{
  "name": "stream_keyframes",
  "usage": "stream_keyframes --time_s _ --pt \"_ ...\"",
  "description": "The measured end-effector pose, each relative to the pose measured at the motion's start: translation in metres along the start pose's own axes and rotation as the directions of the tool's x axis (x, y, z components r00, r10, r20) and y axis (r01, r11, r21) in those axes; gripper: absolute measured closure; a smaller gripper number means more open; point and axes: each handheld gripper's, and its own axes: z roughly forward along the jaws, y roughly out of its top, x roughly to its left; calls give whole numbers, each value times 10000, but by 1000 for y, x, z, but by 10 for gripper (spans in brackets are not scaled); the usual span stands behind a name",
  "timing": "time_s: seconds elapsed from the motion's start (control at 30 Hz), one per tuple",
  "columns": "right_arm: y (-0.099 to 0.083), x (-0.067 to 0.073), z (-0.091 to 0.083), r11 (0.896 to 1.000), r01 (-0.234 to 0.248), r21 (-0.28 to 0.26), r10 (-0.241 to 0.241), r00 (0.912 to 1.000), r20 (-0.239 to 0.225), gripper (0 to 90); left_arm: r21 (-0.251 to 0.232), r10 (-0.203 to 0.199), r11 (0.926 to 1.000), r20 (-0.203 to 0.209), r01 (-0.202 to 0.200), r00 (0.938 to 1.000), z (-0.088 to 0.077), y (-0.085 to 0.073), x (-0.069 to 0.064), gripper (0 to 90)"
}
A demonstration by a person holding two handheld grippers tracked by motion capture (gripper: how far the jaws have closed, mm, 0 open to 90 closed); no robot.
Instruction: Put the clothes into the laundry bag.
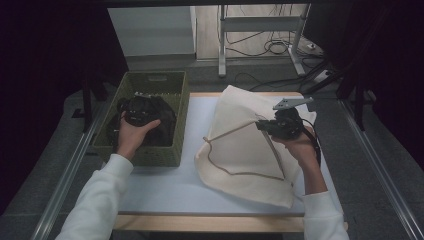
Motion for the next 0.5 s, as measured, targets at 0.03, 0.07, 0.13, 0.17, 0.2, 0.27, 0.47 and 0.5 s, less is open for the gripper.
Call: stream_keyframes --time_s 0.03,0.07,0.13,0.17,0.2,0.27,0.47,0.5 --pt "0 0 0 10000 1 14 -1 10000 7 859 57 34 10000 -27 -34 10000 1 -1 1 115" --pt "0 1 1 10000 12 19 -12 10000 11 859 147 -1 9999 -81 2 10000 2 -2 0 115" --pt "0 1 1 10000 19 36 -19 10000 7 859 263 -15 9997 -179 20 9998 6 -4 1 114" --pt "0 1 2 10000 30 49 -30 10000 12 859 297 -8 9996 -208 14 9998 7 -4 2 114" --pt "0 2 2 10000 19 72 -19 10000 14 859 301 -94 9995 -207 100 9997 9 -3 2 113" --pt "0 2 2 10000 10 94 -10 10000 -3 859 326 -166 9993 -219 174 9996 15 1 2 109" --pt "0 1 2 10000 10 98 -10 10000 9 858 409 -269 9988 -310 281 9992 28 14 3 90" --pt "0 1 2 10000 19 97 -19 10000 9 858 359 -427 9984 -250 436 9988 29 16 3 90"
